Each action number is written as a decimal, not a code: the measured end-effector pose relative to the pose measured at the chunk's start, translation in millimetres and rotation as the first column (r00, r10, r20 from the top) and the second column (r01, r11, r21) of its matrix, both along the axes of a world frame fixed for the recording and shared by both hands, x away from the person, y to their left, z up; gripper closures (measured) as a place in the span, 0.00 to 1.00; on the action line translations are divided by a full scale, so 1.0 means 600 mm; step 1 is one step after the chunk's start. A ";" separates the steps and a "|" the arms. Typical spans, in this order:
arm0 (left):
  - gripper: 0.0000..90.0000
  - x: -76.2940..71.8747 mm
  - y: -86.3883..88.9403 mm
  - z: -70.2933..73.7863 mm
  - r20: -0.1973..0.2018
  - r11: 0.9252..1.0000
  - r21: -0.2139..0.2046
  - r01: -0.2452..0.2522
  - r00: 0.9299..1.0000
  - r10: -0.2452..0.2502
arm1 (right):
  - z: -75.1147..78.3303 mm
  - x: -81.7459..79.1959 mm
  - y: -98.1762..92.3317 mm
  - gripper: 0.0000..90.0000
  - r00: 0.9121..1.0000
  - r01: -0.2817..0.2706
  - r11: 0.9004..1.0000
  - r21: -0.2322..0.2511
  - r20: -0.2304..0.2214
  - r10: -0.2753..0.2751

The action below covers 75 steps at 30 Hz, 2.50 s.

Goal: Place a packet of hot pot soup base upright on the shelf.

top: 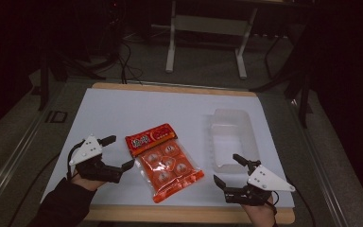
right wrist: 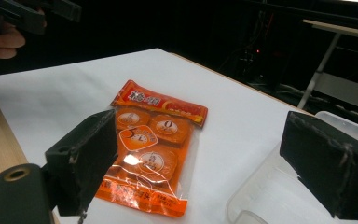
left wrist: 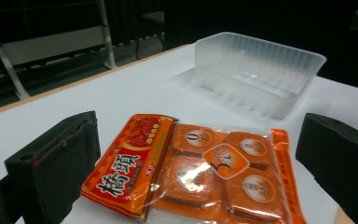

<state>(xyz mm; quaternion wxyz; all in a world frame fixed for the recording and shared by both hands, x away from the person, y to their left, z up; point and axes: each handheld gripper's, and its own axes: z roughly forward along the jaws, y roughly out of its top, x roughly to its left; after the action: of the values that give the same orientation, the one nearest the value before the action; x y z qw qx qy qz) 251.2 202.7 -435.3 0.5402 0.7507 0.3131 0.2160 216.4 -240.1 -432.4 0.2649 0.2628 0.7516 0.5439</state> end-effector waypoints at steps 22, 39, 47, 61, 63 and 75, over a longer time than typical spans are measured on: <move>0.04 0.086 -0.004 -0.033 -0.082 0.998 -0.010 -0.068 0.994 0.067 | -0.002 -0.001 0.003 0.14 1.000 -0.013 1.000 0.006 -0.010 0.013; 0.16 0.183 0.011 -0.127 -0.286 0.980 0.069 -0.187 0.937 0.199 | -0.004 0.001 0.002 0.14 1.000 -0.025 1.000 0.010 -0.009 0.025; 0.24 0.206 0.008 -0.151 -0.369 0.977 0.081 -0.198 0.904 0.214 | -0.005 0.001 0.002 0.15 1.000 -0.023 1.000 -0.001 -0.013 0.023; 0.43 0.212 0.003 -0.174 -0.466 0.991 0.047 -0.128 0.875 0.135 | -0.008 0.002 0.004 0.15 0.999 -0.031 0.999 -0.005 -0.025 0.031; 0.47 0.209 -0.003 -0.174 -0.464 0.993 0.050 -0.104 0.878 0.116 | -0.008 0.002 0.005 0.15 0.999 -0.033 0.999 -0.005 -0.027 0.033; 0.82 0.202 -0.030 -0.172 -0.439 0.975 0.121 -0.187 0.871 0.222 | -0.008 0.003 0.007 0.15 0.999 -0.037 0.999 -0.011 -0.028 0.036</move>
<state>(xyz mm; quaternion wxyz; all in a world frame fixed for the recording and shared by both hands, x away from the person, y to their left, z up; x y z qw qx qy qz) 372.5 184.7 -538.8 0.3989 0.7625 0.4987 0.1040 218.3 -236.1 -437.4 0.2460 0.2550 0.7629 0.5408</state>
